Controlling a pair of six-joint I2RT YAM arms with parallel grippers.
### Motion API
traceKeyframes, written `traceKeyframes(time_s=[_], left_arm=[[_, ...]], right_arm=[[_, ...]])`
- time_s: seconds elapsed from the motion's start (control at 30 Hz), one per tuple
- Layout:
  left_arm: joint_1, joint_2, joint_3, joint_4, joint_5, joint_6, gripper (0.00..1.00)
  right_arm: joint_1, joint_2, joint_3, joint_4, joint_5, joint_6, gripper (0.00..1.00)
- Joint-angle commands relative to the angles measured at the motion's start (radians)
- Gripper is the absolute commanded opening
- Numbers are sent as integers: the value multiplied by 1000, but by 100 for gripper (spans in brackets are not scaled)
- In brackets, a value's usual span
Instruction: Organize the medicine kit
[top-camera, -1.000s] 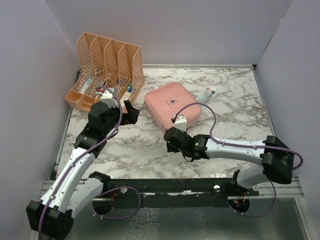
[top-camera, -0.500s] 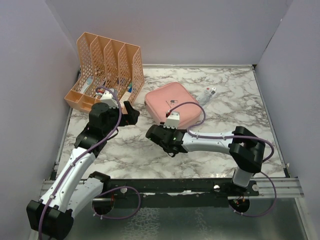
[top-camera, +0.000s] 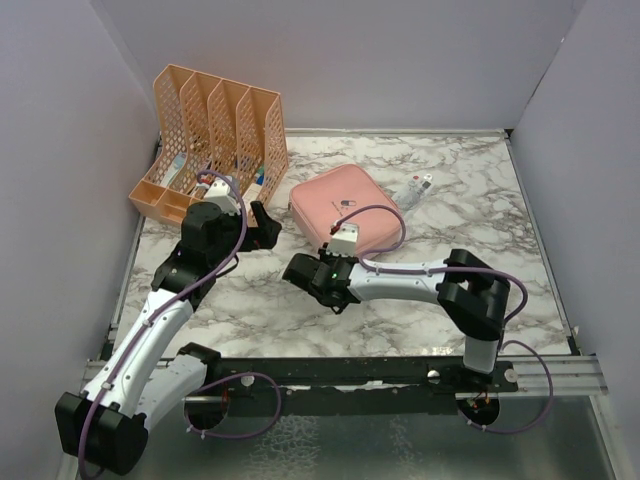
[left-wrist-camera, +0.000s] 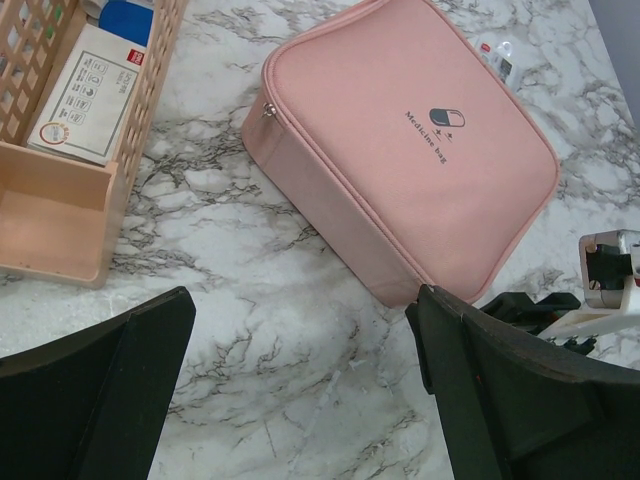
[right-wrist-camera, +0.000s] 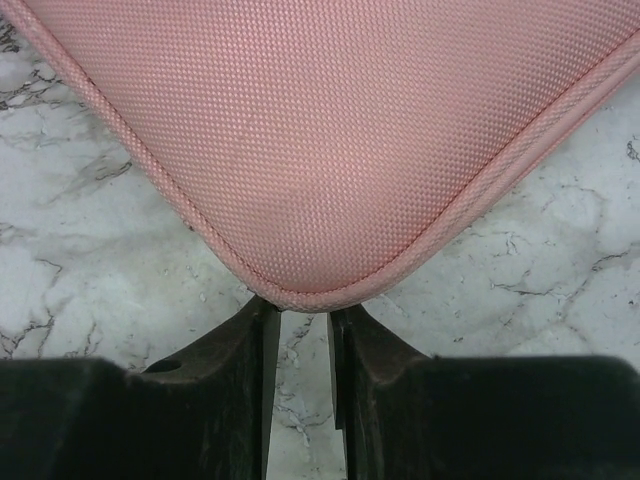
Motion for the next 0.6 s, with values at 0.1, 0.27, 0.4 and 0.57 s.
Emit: traceKeyframes(time_s=[0.1, 0.27, 0.4, 0.57], left_arm=[[2, 3, 32, 11, 25, 21, 96], [2, 9, 35, 12, 26, 25, 96], [2, 11, 37, 13, 25, 29, 96], [4, 12, 37, 11, 22, 32, 96]], right_arm=[[4, 41, 69, -65, 137, 40, 23], [4, 60, 87, -58, 146, 26, 21], [4, 66, 94, -56, 155, 18, 15], [5, 39, 74, -28, 152, -32, 1]])
